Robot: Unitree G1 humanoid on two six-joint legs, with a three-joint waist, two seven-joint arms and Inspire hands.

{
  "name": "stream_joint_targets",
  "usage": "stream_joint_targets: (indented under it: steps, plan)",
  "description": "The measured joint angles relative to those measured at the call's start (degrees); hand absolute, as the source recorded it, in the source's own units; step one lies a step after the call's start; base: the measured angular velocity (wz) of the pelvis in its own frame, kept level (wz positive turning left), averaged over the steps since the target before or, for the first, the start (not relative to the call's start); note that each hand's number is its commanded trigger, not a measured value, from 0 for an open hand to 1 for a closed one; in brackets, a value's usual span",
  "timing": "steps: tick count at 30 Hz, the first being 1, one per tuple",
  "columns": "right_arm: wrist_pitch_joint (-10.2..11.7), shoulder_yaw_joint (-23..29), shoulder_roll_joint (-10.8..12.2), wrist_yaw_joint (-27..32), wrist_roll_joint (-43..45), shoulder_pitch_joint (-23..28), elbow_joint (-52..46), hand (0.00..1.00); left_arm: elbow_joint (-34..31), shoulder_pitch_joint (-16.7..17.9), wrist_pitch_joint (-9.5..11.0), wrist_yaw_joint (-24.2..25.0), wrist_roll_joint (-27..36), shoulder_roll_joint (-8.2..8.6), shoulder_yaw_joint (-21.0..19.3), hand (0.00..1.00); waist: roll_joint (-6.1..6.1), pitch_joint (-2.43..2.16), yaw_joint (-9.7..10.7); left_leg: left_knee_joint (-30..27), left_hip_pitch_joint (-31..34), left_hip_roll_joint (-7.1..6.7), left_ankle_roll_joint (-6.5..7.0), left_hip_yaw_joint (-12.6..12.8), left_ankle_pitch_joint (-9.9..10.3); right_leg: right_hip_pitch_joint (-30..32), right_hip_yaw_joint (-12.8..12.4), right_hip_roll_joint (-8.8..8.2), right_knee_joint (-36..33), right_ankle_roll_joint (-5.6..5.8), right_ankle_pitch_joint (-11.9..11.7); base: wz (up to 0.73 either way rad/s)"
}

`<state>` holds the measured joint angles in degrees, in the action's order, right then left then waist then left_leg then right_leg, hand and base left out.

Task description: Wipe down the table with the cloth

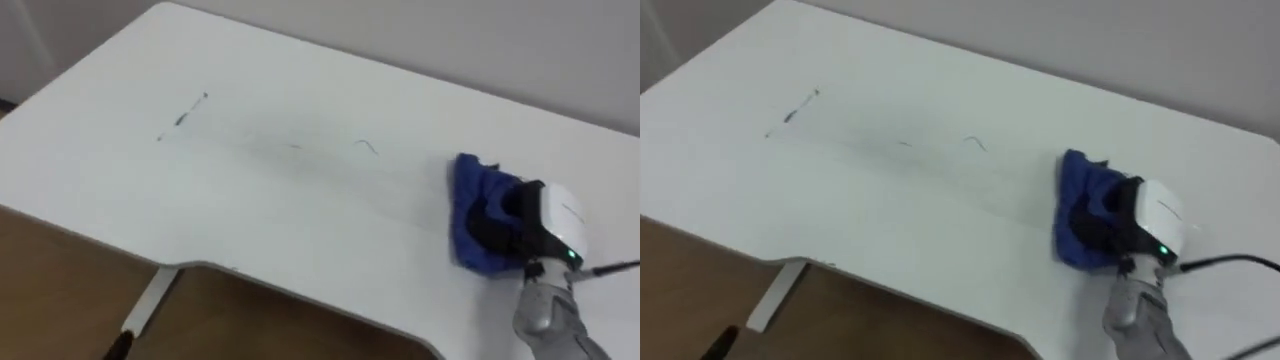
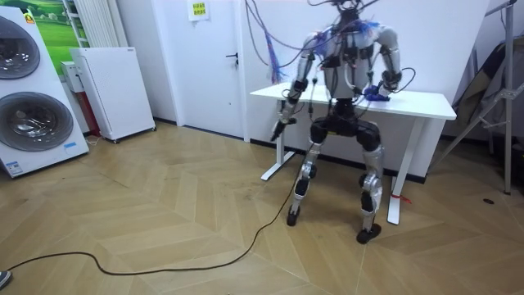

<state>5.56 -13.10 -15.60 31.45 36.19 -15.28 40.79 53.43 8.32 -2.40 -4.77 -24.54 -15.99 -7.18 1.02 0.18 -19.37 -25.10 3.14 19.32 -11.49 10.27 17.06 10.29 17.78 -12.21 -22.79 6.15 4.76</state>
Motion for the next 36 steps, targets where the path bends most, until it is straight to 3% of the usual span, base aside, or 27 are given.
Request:
stream_joint_targets:
  steps: [1,2,4,6,8,9,10,12,14,17,19,22,25,27,28,29,30,32,33,36]
  plan:
    - [-1.3,-2.6,0.5,-1.8,1.7,-3.1,-1.3,1.0,0.5,-0.3,0.4,0.2,-0.4,0.59,1.4,0.0,-0.15,0.12,0.0,1.5,0.3,0.76,-0.63,-2.1,-1.1,2.9,0.8,0.84,-3.3,-2.08,1.9,-0.59]
    - [-1.5,-3.7,0.8,-3.6,3.5,-5.8,-1.3,1.0,0.9,-0.5,0.4,0.3,-0.7,1.61,1.5,0.0,0.23,0.27,0.0,2.6,0.4,1.11,-0.4,-2.4,-2.3,5.1,1.5,0.87,-6.2,-3.61,4.2,-0.34]
    - [-1.3,-3.5,0.6,-5.0,5.6,-6.6,-1.7,1.0,0.5,0.5,0.2,0.5,-0.8,2.82,1.9,0.0,0.39,0.55,0.6,3.1,1.1,1.21,0.62,-4.1,-4.5,6.1,1.4,1.24,-8.4,-4.2,7.0,0.24]
    - [-1.4,-3.0,0.0,-5.1,6.0,-6.1,-2.4,1.0,-1.6,3.4,-0.5,0.7,-0.6,3.31,1.9,0.0,0.78,0.51,1.6,3.2,1.8,1.19,1.58,-4.6,-6.8,6.4,1.4,1.55,-9.2,-4.37,8.7,0.41]
    - [-0.9,-1.5,-2.7,-4.8,5.8,-2.7,-5.2,1.0,-3.6,8.0,-2.3,0.9,0.1,3.3,1.7,0.0,0.64,0.57,3.6,3.3,2.8,0.59,1.72,-4.4,-8.6,5.8,1.2,2.42,-8.8,-4.8,9.8,0.59]
    - [0.3,1.2,-4.3,-4.2,4.6,1.0,-5.8,1.0,-4.1,10.0,-2.7,0.9,-0.4,3.27,1.0,0.0,0.65,0.55,4.7,3.2,2.7,-0.49,1.72,-4.3,-8.6,4.9,1.0,2.63,-8.1,-4.39,10.4,0.69]
    - [0.8,2.7,-4.7,-3.6,4.2,2.7,-5.6,1.0,-4.1,10.9,-2.8,0.9,-0.5,3.21,0.6,0.0,0.67,0.59,5.7,3.3,2.4,-1.38,1.71,-4.3,-8.6,3.9,0.7,2.8,-7.3,-4.28,10.5,0.83]
    - [2.6,10.7,-5.8,-0.7,1.5,10.5,-5.1,1.0,-4.1,13.8,-3.6,0.9,-2.5,3.17,-1.0,0.0,1.57,0.52,10.2,5.9,0.5,-6.79,2.2,-3.9,-8.4,0.2,-2.2,3.45,-3.0,-4.57,9.4,0.88]
    - [3.9,17.4,-6.5,0.6,-0.3,13.9,-2.9,1.0,-4.1,14.5,-3.6,0.9,-5.6,3.25,-3.1,0.0,1.39,0.41,10.7,9.4,-2.7,-9.2,3.41,-2.2,-7.7,-1.5,-4.2,4.49,0.5,-4.44,7.6,0.13]
    - [3.6,23.6,-7.6,1.4,-2.5,14.5,1.8,1.0,-4.4,13.7,-3.8,0.9,-6.8,3.01,-6.1,0.0,0.58,0.13,12.3,11.5,-3.5,-9.78,3.85,-1.7,-7.4,-2.8,-5.4,5.5,4.5,-4.08,4.9,-0.2]
    - [3.0,23.8,-8.6,1.7,-3.8,14.4,3.1,1.0,-4.3,12.6,-3.4,0.9,-4.8,2.97,-5.4,0.0,0.27,-0.5,13.1,12.3,-4.2,-10.27,4.49,-1.6,-6.9,-3.4,-5.7,5.27,4.9,-3.5,4.2,-0.09]
    - [0.3,21.5,-8.0,1.7,-4.1,13.2,2.6,1.0,-4.5,8.6,-2.4,0.9,-3.8,2.89,-4.4,0.0,0.64,-0.4,12.4,13.4,-5.3,-10.7,4.72,-0.8,-6.4,-3.2,-7.2,5.32,5.2,-3.11,3.5,-0.28]
    - [-4.7,17.8,-7.3,1.0,0.6,11.6,-1.7,1.0,-4.5,5.4,-2.2,0.9,-3.8,2.99,-1.7,0.0,0.58,-0.3,10.1,15.0,-5.9,-10.84,4.69,0.7,-6.2,-2.0,-9.2,5.87,5.3,-2.95,2.4,-0.37]
    - [-7.2,12.1,-6.4,-1.0,4.2,9.6,-6.1,1.0,-4.1,5.0,-2.3,0.7,-3.8,2.72,-0.3,0.0,0.72,-0.3,7.2,15.9,-6.4,-10.91,4.69,0.7,-5.9,-0.3,-10.5,6.68,5.3,-3.42,1.1,-0.73]
    - [-8.2,6.6,-5.8,-3.3,7.1,7.2,-9.5,1.0,-2.4,4.5,-2.4,0.5,-3.8,2.69,0.5,0.0,0.45,-0.14,5.3,15.9,-6.3,-10.85,4.65,0.5,-5.6,0.7,-10.5,7.12,5.4,-3.82,0.3,-0.61]
    - [-8.2,2.0,-4.7,-5.1,10.2,4.1,-11.4,1.0,-1.0,3.8,-3.1,0.5,-3.5,2.73,1.8,0.0,0.5,-0.02,4.8,15.9,-5.5,-10.77,4.62,0.2,-5.5,0.9,-10.4,7.29,6.0,-3.88,-0.2,-0.32]
    - [-8.2,-3.2,-3.9,-7.5,13.1,0.5,-12.1,1.0,-0.6,3.6,-3.6,0.8,-3.2,2.69,3.3,0.0,0.26,0.48,3.6,15.7,-5.3,-10.82,4.6,-0.4,-5.4,0.9,-10.4,7.38,6.2,-3.86,-0.4,0.03]
    - [-7.4,-7.9,-2.9,-11.3,16.4,-4.4,-12.1,1.0,-0.5,3.6,-3.9,1.7,-3.4,2.61,4.1,0.0,0.42,1.02,1.7,15.5,-4.7,-10.96,4.47,-1.8,-5.2,1.1,-10.0,7.42,6.3,-3.91,-0.4,0.14]
    - [-6.6,-8.6,-2.6,-13.4,17.1,-6.7,-12.1,1.0,-0.5,3.8,-4.0,2.3,-3.9,2.32,3.9,0.0,0.87,0.87,0.2,15.5,-3.7,-11.18,4.51,-3.7,-5.2,1.4,-9.3,7.38,6.3,-4.1,-0.5,0.29]
    - [-6.4,-8.5,-2.8,-14.4,15.8,-9.4,-10.8,1.0,-0.7,6.1,-5.1,3.3,-3.8,1.47,3.8,0.0,1.56,0.79,-1.2,15.4,-3.2,-11.13,4.92,-5.8,-5.5,1.2,-7.6,7.29,6.5,-4.29,-0.5,0.32]
